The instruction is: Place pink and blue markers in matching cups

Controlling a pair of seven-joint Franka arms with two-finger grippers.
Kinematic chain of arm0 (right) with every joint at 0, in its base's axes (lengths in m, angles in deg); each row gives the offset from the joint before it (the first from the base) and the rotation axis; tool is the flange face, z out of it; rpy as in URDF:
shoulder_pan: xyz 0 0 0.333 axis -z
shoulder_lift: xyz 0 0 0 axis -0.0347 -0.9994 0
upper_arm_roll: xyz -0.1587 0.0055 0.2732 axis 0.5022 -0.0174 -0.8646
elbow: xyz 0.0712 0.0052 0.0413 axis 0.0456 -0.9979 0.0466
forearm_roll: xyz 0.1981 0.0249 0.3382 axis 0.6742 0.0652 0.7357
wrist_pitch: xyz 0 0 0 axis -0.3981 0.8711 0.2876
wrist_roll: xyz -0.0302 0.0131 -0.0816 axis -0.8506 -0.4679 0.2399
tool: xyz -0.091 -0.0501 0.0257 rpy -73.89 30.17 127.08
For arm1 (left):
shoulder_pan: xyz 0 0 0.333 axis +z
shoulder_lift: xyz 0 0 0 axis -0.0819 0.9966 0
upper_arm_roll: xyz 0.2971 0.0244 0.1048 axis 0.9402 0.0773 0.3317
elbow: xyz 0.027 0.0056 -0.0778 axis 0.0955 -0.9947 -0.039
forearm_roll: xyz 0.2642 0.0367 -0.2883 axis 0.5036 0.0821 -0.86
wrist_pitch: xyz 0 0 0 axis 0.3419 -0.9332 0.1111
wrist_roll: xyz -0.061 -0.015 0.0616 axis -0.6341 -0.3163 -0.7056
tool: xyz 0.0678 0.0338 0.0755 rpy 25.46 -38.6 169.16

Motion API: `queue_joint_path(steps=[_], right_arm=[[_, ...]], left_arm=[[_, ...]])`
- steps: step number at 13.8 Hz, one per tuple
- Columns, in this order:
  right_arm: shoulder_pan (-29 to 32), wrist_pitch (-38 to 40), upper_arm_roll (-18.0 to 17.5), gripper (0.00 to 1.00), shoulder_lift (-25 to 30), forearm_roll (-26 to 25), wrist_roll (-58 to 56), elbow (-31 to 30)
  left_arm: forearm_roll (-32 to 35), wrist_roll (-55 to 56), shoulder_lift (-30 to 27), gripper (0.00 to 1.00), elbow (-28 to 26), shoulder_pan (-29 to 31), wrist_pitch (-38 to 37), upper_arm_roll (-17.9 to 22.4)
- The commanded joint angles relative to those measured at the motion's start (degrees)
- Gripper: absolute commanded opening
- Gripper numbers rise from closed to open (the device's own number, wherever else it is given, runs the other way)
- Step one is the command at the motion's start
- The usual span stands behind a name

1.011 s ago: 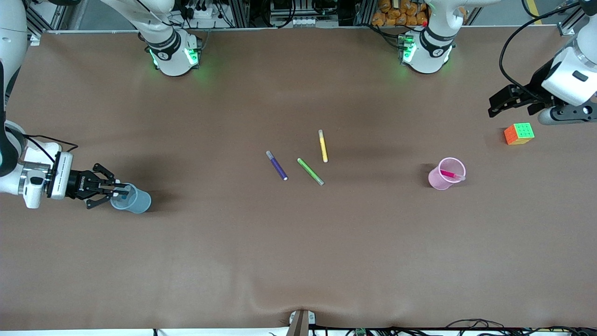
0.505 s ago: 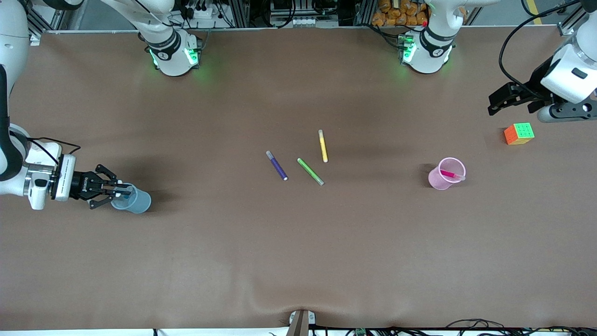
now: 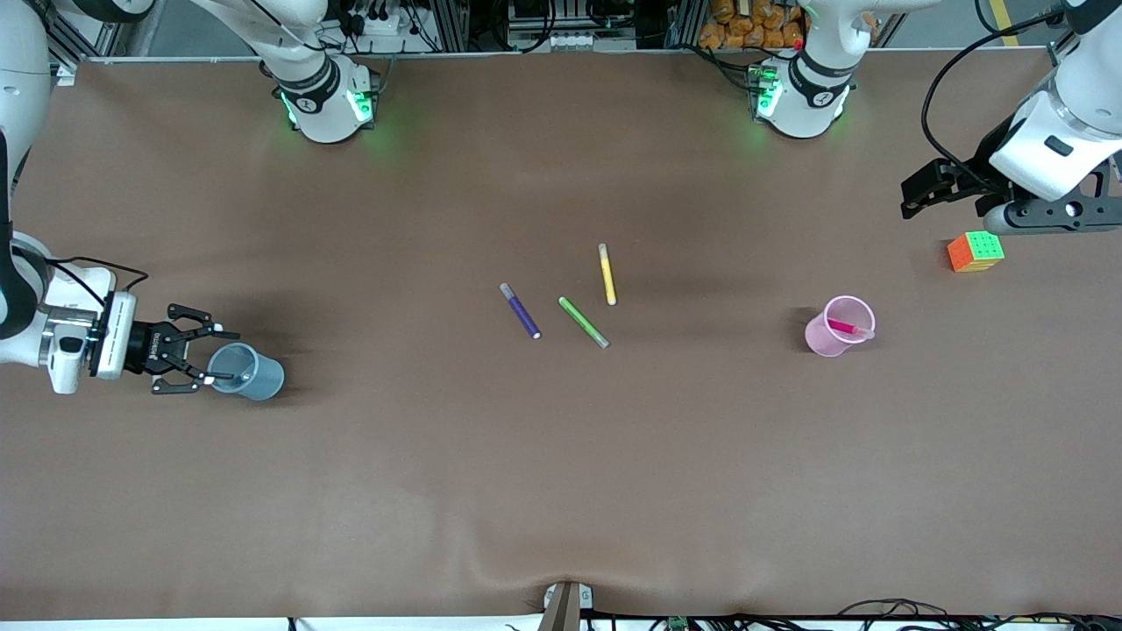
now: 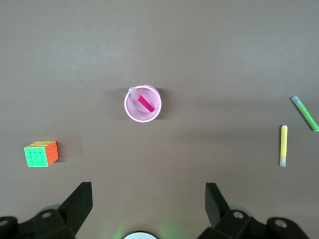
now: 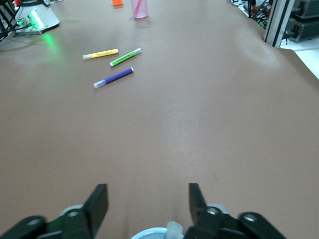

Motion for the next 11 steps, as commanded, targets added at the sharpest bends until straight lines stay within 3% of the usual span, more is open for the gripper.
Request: queue_joint_path(steps=[1,11], right_arm=[[0.35,1.25,-0.83,1.00,0.05,-2.36,6.07,3.94],[-4.57,3.79,-1.09,1.00,14.89,-15.54,37.88,4.74]], left_arm=[[1.26,-0.80,0.59,1.00,1.76,0.61,-0.50,-0.20],[1.17,-0.63,0.49,1.00,3.09,0.61,-1.29,-0.20]])
